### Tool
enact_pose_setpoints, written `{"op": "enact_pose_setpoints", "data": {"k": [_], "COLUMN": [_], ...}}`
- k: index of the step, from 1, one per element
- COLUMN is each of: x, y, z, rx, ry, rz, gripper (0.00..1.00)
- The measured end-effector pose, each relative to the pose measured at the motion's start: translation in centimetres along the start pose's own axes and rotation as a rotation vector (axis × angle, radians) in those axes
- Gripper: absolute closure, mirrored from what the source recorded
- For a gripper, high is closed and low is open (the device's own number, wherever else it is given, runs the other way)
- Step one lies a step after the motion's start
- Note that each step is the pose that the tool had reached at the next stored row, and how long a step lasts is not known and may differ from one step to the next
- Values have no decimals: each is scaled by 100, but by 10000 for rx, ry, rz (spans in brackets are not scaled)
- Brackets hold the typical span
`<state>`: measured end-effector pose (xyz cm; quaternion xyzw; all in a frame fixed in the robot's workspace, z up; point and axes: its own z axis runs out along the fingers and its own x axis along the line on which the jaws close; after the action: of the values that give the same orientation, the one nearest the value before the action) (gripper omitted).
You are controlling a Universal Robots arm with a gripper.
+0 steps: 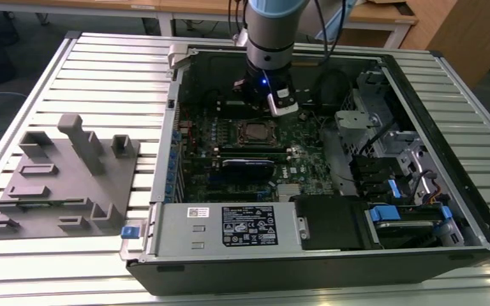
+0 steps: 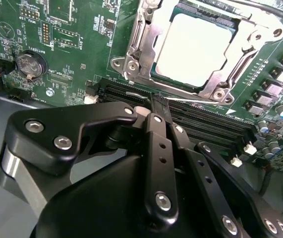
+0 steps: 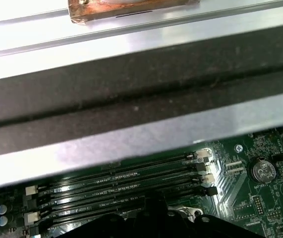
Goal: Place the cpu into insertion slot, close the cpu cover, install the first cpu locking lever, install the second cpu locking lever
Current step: 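Install the first cpu locking lever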
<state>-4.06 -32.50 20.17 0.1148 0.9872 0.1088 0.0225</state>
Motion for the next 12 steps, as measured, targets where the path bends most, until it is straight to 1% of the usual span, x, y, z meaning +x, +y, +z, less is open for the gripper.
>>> {"op": "enact_pose_setpoints", "data": {"k": [5,12], "x": [34,39], "y": [0,-4], "z": [1,16], "rx": [2,12], "ry": [-35,-97], "rz": [132,296], "gripper": [89,89]}}
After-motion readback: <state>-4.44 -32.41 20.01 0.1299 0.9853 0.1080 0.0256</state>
